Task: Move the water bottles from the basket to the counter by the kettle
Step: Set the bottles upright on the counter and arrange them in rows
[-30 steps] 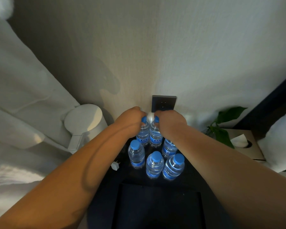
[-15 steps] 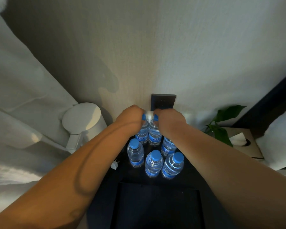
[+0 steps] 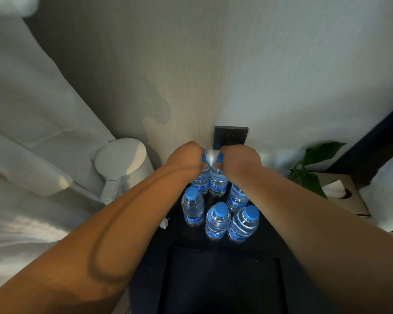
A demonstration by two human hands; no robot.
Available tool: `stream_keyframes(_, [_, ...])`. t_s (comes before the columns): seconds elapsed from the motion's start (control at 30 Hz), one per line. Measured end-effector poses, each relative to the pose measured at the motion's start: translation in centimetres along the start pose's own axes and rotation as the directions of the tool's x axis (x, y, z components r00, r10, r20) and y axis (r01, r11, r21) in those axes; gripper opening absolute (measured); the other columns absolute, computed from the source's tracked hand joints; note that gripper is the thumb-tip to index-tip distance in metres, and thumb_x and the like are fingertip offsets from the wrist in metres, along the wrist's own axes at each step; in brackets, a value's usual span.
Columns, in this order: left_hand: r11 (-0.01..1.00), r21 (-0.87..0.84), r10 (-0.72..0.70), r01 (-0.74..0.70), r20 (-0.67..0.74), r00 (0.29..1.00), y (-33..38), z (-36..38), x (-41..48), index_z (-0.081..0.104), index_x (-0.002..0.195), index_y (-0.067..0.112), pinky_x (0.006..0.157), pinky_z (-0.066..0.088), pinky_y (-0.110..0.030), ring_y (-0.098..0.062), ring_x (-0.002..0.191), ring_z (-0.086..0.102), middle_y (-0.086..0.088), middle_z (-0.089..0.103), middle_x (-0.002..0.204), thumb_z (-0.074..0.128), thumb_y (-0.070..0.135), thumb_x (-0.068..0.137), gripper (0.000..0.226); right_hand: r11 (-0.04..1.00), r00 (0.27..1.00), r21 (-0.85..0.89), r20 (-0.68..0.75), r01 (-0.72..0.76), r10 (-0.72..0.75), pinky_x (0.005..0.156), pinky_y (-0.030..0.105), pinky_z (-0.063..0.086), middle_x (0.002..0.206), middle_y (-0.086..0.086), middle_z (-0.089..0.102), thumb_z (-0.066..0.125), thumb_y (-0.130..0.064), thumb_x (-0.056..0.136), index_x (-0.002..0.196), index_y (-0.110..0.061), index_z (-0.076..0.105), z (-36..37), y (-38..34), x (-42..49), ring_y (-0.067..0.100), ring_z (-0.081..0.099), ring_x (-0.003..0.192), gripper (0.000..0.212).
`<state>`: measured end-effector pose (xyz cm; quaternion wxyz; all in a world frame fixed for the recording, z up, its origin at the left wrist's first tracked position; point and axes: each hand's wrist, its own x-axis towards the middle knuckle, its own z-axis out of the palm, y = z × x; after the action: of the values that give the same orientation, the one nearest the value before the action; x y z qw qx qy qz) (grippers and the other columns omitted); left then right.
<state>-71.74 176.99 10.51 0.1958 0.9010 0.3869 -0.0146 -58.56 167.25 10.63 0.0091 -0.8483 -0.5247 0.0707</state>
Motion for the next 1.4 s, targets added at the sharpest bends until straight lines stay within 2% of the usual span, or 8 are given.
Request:
stream_keyframes(0.2, [1.0,-0.027,-0.013,0.014,0.039,0.999,0.2,-0.2,0.2,0.068,0.115,-0.003,0.088,0.047,-0.032,-0.029,0.109,0.063,-0.018,0.065,0.119,0.063,0.009,0.098,0.022,0.99,0.996,-0.11,0.013,0.092,-0.091,0.078,0.036,0.037,0.103,0.001,0.065,0.06,-0.051,0.098,0.125,-0.022,0.055,-0.2,0.2,-0.2,0.026,0.063,0.098,0.04])
stream_keyframes(0.37, [1.0,-0.025,-0.002,0.002,0.015,1.0,0.0,-0.1,0.4,0.067,0.118,-0.001,0.079,0.04,-0.027,-0.028,0.107,0.062,-0.017,0.064,0.118,0.063,0.013,0.099,0.024,0.986,0.988,-0.065,0.017,0.154,-0.153,0.061,0.033,0.037,0.081,-0.003,0.044,0.062,-0.01,0.093,0.131,-0.02,0.053,0.2,0.7,-0.6,0.022,0.05,0.078,0.04])
stream_keyframes(0.57, [0.998,-0.024,0.053,-0.053,-0.003,0.999,-0.3,-0.2,0.4,0.07,0.104,-0.001,0.077,0.044,-0.031,-0.025,0.094,0.06,-0.017,0.065,0.109,0.064,0.015,0.097,0.018,0.997,0.996,0.054,0.052,0.063,-0.066,0.071,0.033,0.04,0.112,0.007,0.064,0.061,-0.032,0.102,0.13,-0.014,0.057,0.2,0.6,0.1,0.026,0.061,0.097,0.033])
stream_keyframes(0.73, [0.997,-0.006,0.071,-0.071,-0.007,0.997,-0.5,-0.2,0.5,0.07,0.103,0.0,0.074,0.042,-0.03,-0.021,0.087,0.055,-0.016,0.064,0.107,0.065,0.016,0.096,0.018,0.997,1.0,0.075,0.019,-0.001,-0.001,0.071,0.033,0.04,0.105,0.005,0.064,0.058,-0.045,0.102,0.121,-0.014,0.062,0.6,0.4,0.3,0.022,0.057,0.09,0.036])
stream_keyframes(0.87, [0.998,-0.006,0.057,-0.057,0.009,0.998,-0.4,-0.2,0.4,0.069,0.113,-0.001,0.083,0.047,-0.032,-0.026,0.099,0.061,-0.016,0.064,0.113,0.065,0.013,0.097,0.022,1.0,1.0,0.005,-0.001,0.016,-0.016,0.073,0.034,0.042,0.109,0.005,0.067,0.057,-0.05,0.102,0.124,-0.017,0.061,0.6,0.4,0.3,0.025,0.064,0.099,0.041])
stream_keyframes(1.0, [0.999,-0.003,0.045,-0.045,-0.001,0.999,-0.4,0.1,0.3,0.068,0.111,0.001,0.083,0.049,-0.033,-0.026,0.101,0.063,-0.015,0.065,0.113,0.064,0.012,0.097,0.018,0.997,0.997,-0.002,-0.016,0.081,-0.081,0.067,0.035,0.041,0.104,0.005,0.064,0.058,-0.041,0.102,0.135,-0.02,0.048,0.6,0.7,-0.2,0.025,0.059,0.087,0.04])
stream_keyframes(1.13, [0.999,-0.012,0.046,-0.047,-0.014,0.999,-0.5,0.3,0.4,0.067,0.115,0.002,0.083,0.047,-0.031,-0.026,0.102,0.062,-0.014,0.063,0.114,0.064,0.013,0.098,0.021,0.996,0.996,0.006,0.023,0.085,-0.085,0.068,0.034,0.043,0.097,0.002,0.056,0.06,-0.032,0.104,0.138,-0.019,0.05,0.5,0.7,-0.1,0.021,0.052,0.083,0.038])
stream_keyframes(1.4, [0.999,-0.014,0.048,-0.048,-0.007,0.999,-0.7,0.3,0.7,0.068,0.109,0.002,0.087,0.052,-0.037,-0.026,0.098,0.062,-0.014,0.064,0.111,0.064,0.018,0.097,0.02,0.997,0.999,0.069,-0.005,0.045,-0.045,0.071,0.034,0.041,0.117,0.012,0.067,0.056,-0.042,0.105,0.14,-0.013,0.05,1.0,0.5,-0.4,0.03,0.064,0.105,0.046])
